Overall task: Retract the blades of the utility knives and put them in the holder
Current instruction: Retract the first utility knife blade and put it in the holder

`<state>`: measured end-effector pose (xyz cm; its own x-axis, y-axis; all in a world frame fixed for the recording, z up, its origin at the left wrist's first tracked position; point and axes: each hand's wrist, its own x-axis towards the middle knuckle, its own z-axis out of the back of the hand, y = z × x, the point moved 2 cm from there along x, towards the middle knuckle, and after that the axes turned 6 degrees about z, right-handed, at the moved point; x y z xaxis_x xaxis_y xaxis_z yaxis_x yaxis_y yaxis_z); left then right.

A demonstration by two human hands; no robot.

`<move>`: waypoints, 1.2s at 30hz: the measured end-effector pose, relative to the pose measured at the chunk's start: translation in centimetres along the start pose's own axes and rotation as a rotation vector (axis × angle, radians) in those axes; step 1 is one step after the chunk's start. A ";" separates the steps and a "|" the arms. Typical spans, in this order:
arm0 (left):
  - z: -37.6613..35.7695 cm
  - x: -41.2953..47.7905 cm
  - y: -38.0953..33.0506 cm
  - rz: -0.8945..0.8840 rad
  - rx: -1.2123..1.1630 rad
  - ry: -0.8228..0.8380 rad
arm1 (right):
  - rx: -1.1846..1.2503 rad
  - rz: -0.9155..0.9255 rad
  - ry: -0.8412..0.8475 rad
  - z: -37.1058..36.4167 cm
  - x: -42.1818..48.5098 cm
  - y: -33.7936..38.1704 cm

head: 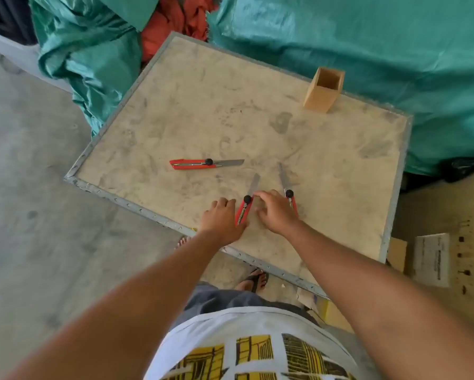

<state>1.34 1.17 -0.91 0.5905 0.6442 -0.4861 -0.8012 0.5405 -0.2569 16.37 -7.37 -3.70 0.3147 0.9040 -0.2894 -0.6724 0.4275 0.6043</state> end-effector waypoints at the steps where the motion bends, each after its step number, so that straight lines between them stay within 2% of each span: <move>1: -0.5 -0.3 -0.2 0.019 -0.013 0.009 | 0.021 -0.010 -0.022 -0.3 0.1 0.0; 4: -1.8 -0.8 -0.5 0.049 -0.085 0.008 | 0.032 -0.048 -0.018 -0.5 0.0 0.7; 8: -2.1 -0.3 -0.3 0.081 -0.209 0.010 | 0.161 -0.141 -0.078 -0.9 0.8 0.7; 13: -2.2 0.1 0.4 0.045 -0.352 0.012 | 0.446 -0.350 -0.164 -1.0 1.5 1.1; 16: -1.1 0.6 0.7 0.014 -0.434 0.021 | 0.679 -0.415 -0.212 -0.4 1.8 1.7; 20: 3.1 1.5 0.9 -0.078 -0.536 0.048 | 0.811 -0.351 -0.326 3.3 2.9 3.7; 26: 11.3 1.7 1.3 -0.223 -0.725 0.277 | 0.856 -0.255 -0.460 10.8 3.8 7.6; 33: 16.9 4.3 1.9 -0.357 -0.887 0.273 | 0.846 -0.160 -0.535 15.1 5.7 11.0; 36: 18.5 5.4 2.2 -0.353 -0.950 0.315 | 0.797 -0.142 -0.553 15.9 6.5 11.9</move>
<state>4.61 15.82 11.30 0.8616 0.2904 -0.4162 -0.4168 -0.0630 -0.9068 21.13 3.69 13.39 0.7639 0.6316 -0.1325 -0.0185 0.2267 0.9738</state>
